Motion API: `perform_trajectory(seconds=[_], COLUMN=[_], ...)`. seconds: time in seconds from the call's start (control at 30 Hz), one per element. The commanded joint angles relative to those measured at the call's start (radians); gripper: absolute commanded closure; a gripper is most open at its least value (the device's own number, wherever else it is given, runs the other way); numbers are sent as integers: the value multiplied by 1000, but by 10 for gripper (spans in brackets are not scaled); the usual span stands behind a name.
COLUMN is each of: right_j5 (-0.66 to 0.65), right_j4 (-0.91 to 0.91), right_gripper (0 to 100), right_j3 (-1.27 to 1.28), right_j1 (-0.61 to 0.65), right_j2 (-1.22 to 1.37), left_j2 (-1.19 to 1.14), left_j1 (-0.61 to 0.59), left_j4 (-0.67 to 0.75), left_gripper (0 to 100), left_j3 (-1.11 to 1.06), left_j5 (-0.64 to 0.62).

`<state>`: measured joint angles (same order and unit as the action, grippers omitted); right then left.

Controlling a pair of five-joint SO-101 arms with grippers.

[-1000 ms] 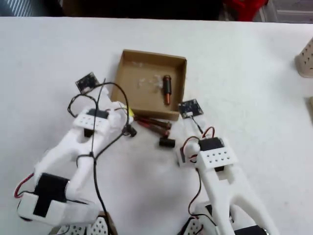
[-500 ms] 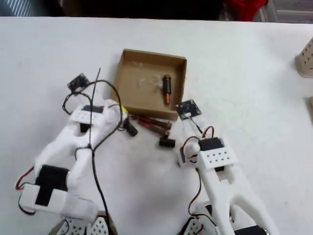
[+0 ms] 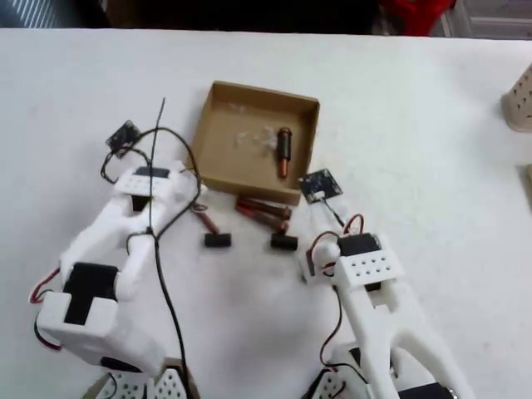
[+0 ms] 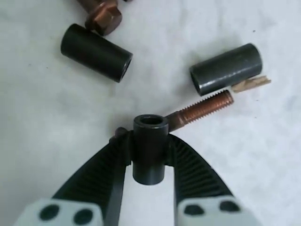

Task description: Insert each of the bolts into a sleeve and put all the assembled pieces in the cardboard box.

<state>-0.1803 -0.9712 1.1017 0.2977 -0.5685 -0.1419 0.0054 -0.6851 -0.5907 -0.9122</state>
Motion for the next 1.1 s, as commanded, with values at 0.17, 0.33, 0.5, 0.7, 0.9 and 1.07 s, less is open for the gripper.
perform_trajectory(seconds=[0.17,0.33,0.5,0.7,0.9,1.07], right_j5=[-11,-11,-2,12,224,319], right_j4=[-10,-10,-12,-8,50,104], right_gripper=[981,981,981,981,981,981], right_j3=[0,0,0,-11,-38,-40], right_j1=[1,1,1,1,7,71], right_j2=[-16,-16,-16,-27,-27,-27], left_j2=[76,180,245,257,255,255], left_j1=[-116,-213,-283,-285,-288,-283], left_j4=[-68,-38,37,41,46,41], left_gripper=[978,977,976,973,973,976], left_j3=[-3,-28,-81,-91,-91,-91], left_j5=[95,95,101,311,500,631])
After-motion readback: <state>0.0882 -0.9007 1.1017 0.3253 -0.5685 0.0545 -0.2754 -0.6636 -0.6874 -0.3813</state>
